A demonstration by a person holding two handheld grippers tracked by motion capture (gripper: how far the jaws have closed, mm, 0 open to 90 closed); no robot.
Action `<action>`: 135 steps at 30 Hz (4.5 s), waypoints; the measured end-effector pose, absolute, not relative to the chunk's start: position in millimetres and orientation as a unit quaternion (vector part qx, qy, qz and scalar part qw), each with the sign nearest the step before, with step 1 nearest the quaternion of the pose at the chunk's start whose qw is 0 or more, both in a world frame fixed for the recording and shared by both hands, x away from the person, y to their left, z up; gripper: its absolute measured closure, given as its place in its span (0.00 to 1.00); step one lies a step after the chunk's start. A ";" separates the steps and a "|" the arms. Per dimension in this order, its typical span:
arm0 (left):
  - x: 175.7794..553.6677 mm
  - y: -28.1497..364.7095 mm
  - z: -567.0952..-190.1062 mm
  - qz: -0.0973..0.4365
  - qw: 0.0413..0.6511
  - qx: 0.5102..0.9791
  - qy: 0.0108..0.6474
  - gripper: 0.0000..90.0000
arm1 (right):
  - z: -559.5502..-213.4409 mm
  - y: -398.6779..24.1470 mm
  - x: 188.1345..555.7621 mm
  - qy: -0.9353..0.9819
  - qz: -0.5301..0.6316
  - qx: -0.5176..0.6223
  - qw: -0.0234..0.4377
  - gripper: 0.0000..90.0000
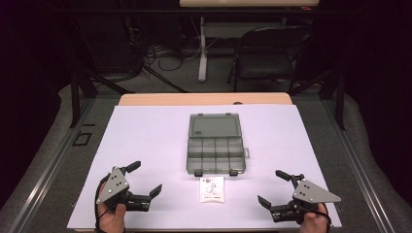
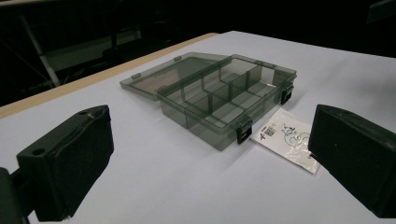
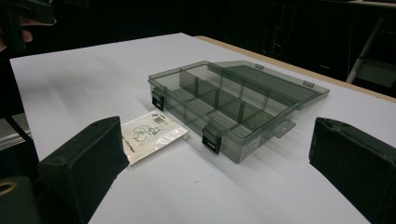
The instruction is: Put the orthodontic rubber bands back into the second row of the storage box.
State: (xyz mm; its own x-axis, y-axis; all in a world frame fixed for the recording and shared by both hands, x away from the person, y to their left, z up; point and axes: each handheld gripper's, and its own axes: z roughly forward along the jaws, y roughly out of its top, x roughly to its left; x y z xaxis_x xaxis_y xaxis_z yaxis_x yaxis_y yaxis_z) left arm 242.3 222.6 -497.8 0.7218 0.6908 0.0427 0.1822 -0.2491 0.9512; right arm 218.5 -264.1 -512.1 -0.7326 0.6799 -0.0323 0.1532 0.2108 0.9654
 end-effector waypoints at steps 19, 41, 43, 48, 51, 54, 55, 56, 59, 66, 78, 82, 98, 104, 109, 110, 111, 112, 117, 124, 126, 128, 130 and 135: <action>241.1 207.4 -500.4 0.200 0.535 0.773 0.276 0.01 | -511.4 -261.4 217.3 0.746 0.559 0.274 0.236 0.03; 270.6 160.1 -503.0 0.116 0.495 0.810 0.291 0.01 | -511.8 -261.2 217.0 0.749 0.555 0.277 0.233 0.03; 276.1 155.8 -502.2 0.104 0.491 0.811 0.299 0.01 | -511.8 -261.1 217.2 0.748 0.555 0.277 0.233 0.03; 287.7 146.2 -500.1 0.088 0.485 0.814 0.307 0.01 | -512.2 -260.0 217.4 0.748 0.557 0.277 0.234 0.03; 295.9 139.1 -499.1 0.076 0.479 0.815 0.317 0.01 | -512.2 -260.1 217.5 0.749 0.556 0.276 0.233 0.03; 299.5 133.5 -498.9 0.073 0.471 0.819 0.320 0.01 | -512.3 -260.4 217.5 0.750 0.555 0.277 0.230 0.03; 300.2 131.3 -499.2 0.074 0.468 0.820 0.321 0.01 | -512.3 -260.5 217.9 0.750 0.555 0.276 0.231 0.03; 301.3 127.8 -499.7 0.073 0.463 0.824 0.319 0.01 | -512.4 -260.5 218.0 0.750 0.555 0.276 0.230 0.03; 303.9 117.3 -502.8 0.077 0.447 0.834 0.315 0.01 | -512.4 -260.7 218.1 0.751 0.554 0.275 0.230 0.03; 305.5 104.0 -505.2 0.087 0.428 0.843 0.315 0.01 | -512.8 -260.3 218.3 0.751 0.554 0.275 0.230 0.03; 300.9 95.5 -516.0 0.091 0.415 0.847 0.319 0.18 | -512.7 -260.6 218.4 0.754 0.550 0.277 0.228 0.03; 296.8 88.9 -524.0 0.087 0.404 0.856 0.311 0.29 | -512.3 -260.8 218.2 0.756 0.549 0.276 0.225 0.03; 294.9 77.2 -553.6 0.079 0.369 0.869 0.320 0.48 | -512.7 -260.2 218.2 0.755 0.551 0.277 0.224 0.03; 294.9 76.7 -557.1 0.086 0.357 0.874 0.319 0.50 | -512.7 -260.2 218.3 0.755 0.551 0.276 0.224 0.03; 292.6 74.1 -558.8 0.096 0.354 0.876 0.314 0.52 | -513.1 -260.1 218.6 0.754 0.553 0.276 0.224 0.03; 292.1 73.6 -559.1 0.098 0.353 0.876 0.314 0.52 | -513.1 -260.1 218.6 0.754 0.553 0.276 0.224 0.03; 291.3 72.7 -559.4 0.102 0.352 0.876 0.313 0.53 | -513.1 -260.1 218.7 0.754 0.553 0.276 0.224 0.03; 291.0 72.5 -559.2 0.103 0.351 0.877 0.312 0.53 | -513.1 -260.1 218.7 0.754 0.553 0.276 0.224 0.03; 288.5 70.7 -559.6 0.105 0.354 0.876 0.310 0.61 | -513.4 -259.5 219.1 0.754 0.553 0.274 0.225 0.03; 286.5 69.6 -560.0 0.106 0.356 0.873 0.316 0.69 | -513.0 -260.1 219.1 0.758 0.548 0.274 0.222 0.03; 285.6 69.2 -560.6 0.107 0.360 0.871 0.317 0.75 | -513.2 -260.0 219.1 0.759 0.547 0.274 0.221 0.03; 284.6 68.8 -560.5 0.109 0.359 0.871 0.316 0.82 | -514.0 -259.0 219.6 0.755 0.551 0.275 0.223 0.03; 283.3 67.9 -561.1 0.114 0.361 0.871 0.314 0.88 | -513.8 -259.4 219.4 0.758 0.549 0.275 0.220 0.03; 281.2 65.5 -561.2 0.117 0.361 0.875 0.300 0.99 | -514.5 -259.2 220.3 0.757 0.549 0.276 0.222 0.03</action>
State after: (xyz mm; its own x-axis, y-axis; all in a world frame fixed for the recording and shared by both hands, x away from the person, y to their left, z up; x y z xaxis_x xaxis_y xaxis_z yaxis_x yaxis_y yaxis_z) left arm 281.2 65.5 -561.2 0.7926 0.6097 -0.0116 0.4410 -0.5600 0.7014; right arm 220.3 -259.2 -514.5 -0.7496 0.6611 -0.0324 0.1741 0.2442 0.9540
